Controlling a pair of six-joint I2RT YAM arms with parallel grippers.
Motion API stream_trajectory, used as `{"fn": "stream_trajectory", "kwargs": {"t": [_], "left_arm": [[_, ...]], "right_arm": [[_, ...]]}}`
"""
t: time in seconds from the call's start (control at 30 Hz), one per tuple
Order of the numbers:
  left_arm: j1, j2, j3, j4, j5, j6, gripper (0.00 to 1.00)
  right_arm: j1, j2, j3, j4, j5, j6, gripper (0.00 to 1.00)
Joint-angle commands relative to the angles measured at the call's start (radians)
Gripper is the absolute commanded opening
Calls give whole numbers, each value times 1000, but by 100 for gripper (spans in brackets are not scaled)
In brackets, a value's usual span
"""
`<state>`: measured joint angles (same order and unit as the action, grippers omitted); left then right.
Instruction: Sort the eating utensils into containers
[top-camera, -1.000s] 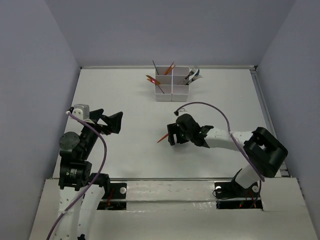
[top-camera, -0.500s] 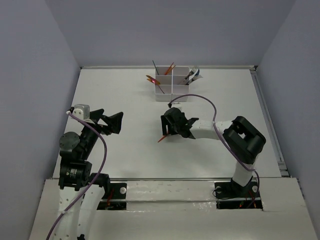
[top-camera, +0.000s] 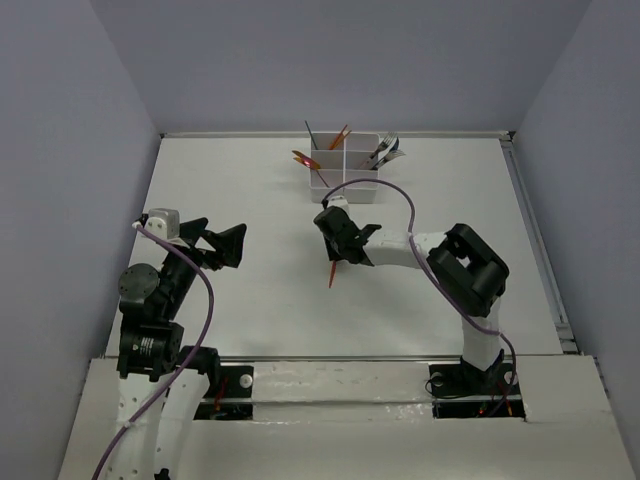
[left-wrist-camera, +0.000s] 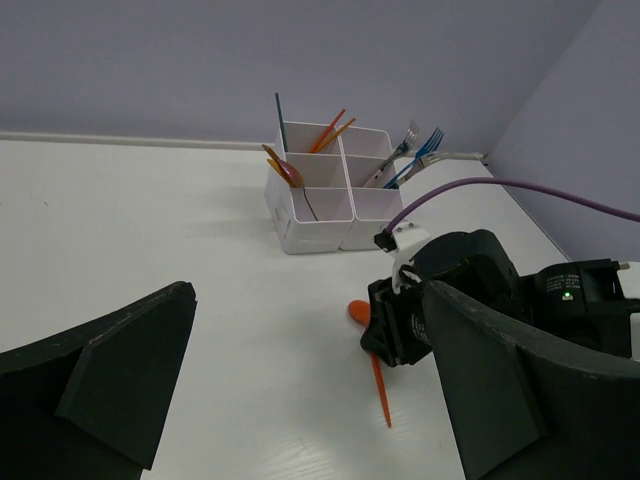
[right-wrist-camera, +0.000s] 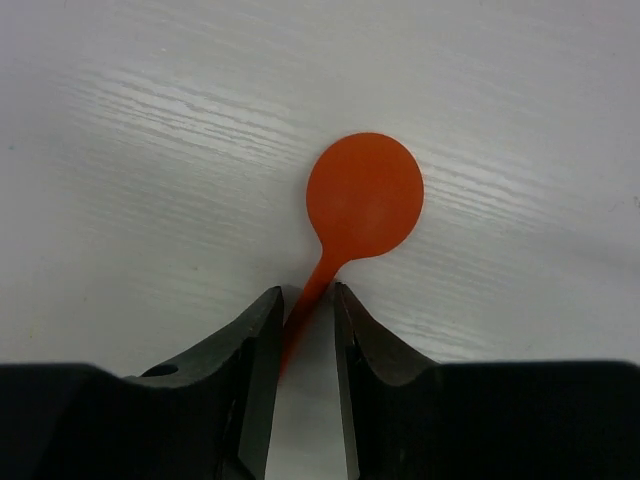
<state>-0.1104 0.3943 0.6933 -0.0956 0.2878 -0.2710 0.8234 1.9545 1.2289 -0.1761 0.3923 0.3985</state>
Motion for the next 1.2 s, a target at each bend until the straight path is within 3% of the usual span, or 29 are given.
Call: {"fn": "stream_trajectory", "kwargs": {"t": [0.0,0.1,0.17,0.37,0.6,0.7,0.87,1.17], "left_arm": [[-3,2,-8,36,13,1,99],[-3,3,-8,37,13,1,99],[-3,6,-8,39,16,1,99],[-3,8,-8,37,13,1,99],[-3,9,-8,39,16,1,99],[-3,12,-6,42,19,0,99],[-3,15,-6,40,11,1,99],[-3,21,-5,42,14,3,99]], "right_arm": [[-12,69,15,-91,8,-62,32],[-12,40,-3,-94,14,-50,49],[-23,21,-14,-85,-4,-56,49],[-56,55,24,-97,-42,-70,32],[-66,-8,-12,-97,-81,-53,0],[-66,-124,-58,-2,-86,-61,0],[-66,-304,-117,309,-53,-127,0],[-185,-154,56,763,-50,-303,0]]}}
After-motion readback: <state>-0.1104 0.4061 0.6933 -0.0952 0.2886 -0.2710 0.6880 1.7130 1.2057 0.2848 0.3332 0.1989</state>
